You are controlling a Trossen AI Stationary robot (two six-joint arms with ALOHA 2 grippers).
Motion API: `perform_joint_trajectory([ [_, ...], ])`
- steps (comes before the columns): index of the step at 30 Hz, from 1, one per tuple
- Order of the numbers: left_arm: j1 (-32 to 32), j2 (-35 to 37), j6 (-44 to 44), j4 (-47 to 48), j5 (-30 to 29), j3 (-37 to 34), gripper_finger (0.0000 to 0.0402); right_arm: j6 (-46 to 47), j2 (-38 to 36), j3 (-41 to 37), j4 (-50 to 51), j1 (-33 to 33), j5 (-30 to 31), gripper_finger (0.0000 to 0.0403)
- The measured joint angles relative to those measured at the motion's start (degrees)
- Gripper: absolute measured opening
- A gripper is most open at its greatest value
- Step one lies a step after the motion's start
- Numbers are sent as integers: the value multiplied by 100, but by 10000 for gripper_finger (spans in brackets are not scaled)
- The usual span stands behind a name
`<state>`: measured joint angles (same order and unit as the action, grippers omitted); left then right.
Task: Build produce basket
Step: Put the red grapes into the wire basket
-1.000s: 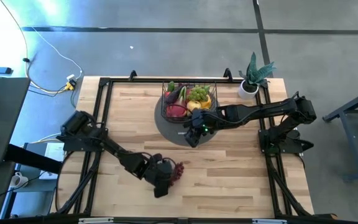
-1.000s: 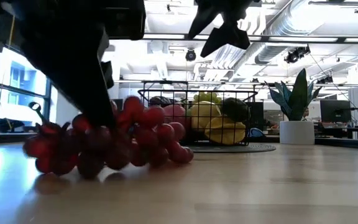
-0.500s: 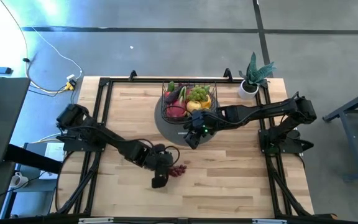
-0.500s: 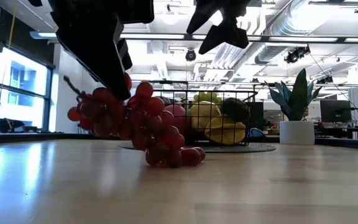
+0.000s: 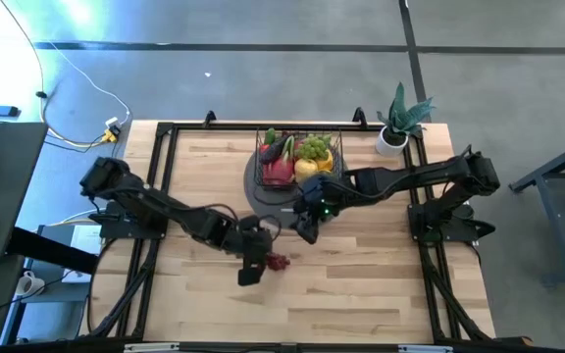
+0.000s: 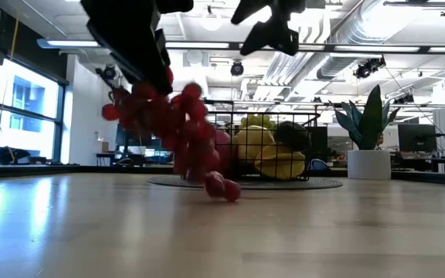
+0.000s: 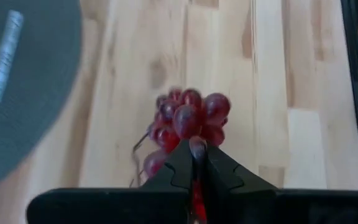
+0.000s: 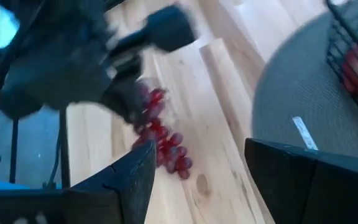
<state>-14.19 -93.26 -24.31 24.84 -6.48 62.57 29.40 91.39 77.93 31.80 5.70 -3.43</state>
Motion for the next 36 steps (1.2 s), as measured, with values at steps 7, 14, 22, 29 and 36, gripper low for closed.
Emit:
perform_joint_trajectory([
  [7, 399, 578, 329, 32, 7, 0, 0, -254, 0, 0, -29, 124, -10, 229],
  [14, 763, 1150, 555, 5, 3, 2, 0, -157, 0, 0, -32, 83, -7, 229],
  [22, 1152, 1561, 763, 90, 11, 2, 0, -438, 0, 0, -560, 68, 300, 229],
  [29, 1443, 1735, 930, 107, 164, 0, 0, -673, 0, 0, -1093, -87, 302, 242],
  [36, 1602, 1740, 984, 57, 195, 161, 0, -1611, 0, 0, -1261, -197, 532, 267],
])
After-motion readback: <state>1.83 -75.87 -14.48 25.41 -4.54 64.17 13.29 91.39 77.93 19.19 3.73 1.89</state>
